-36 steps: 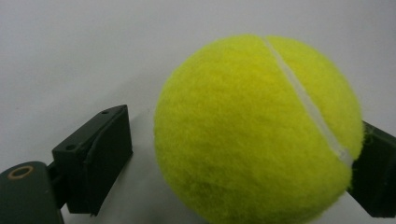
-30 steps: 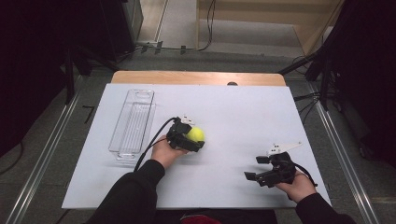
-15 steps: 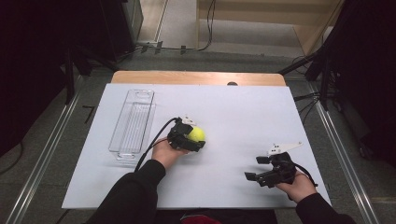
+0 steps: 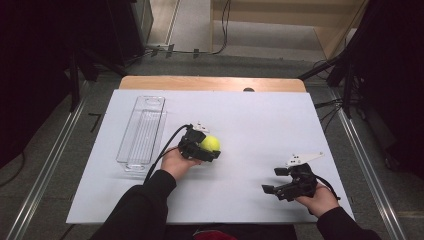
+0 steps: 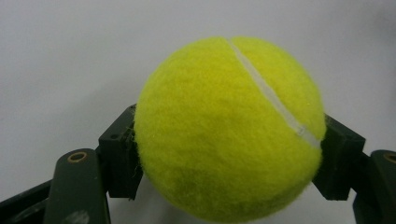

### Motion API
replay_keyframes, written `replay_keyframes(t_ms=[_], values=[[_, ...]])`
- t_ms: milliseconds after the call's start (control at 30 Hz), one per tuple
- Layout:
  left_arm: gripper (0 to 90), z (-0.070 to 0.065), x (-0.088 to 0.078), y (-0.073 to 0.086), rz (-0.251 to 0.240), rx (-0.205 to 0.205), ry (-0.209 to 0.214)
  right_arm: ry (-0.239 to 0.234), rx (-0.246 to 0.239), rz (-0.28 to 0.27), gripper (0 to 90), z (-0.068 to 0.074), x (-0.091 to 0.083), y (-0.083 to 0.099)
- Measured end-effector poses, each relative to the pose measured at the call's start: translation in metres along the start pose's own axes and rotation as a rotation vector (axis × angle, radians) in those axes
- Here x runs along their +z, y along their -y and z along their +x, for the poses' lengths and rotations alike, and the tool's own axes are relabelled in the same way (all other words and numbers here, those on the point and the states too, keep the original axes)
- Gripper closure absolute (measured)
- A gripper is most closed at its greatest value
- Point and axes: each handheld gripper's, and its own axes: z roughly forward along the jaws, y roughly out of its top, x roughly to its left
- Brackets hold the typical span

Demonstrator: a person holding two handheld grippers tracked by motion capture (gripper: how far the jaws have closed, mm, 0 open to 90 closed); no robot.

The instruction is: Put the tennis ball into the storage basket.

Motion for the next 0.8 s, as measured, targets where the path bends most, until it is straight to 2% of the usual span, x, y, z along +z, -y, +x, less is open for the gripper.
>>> replay_keyframes(t_ms=[433,800], values=[[26.7,-0.011,-0.019,-0.004,0.022,0.022,0.054,-0.003,-0.004,0.0,11.4,0.0,0.0,0.0],[26.7,-0.014,-0.035,-0.006,0.032,0.025,0.07,-0.005,-0.006,-0.002,11.4,0.0,0.0,0.0]])
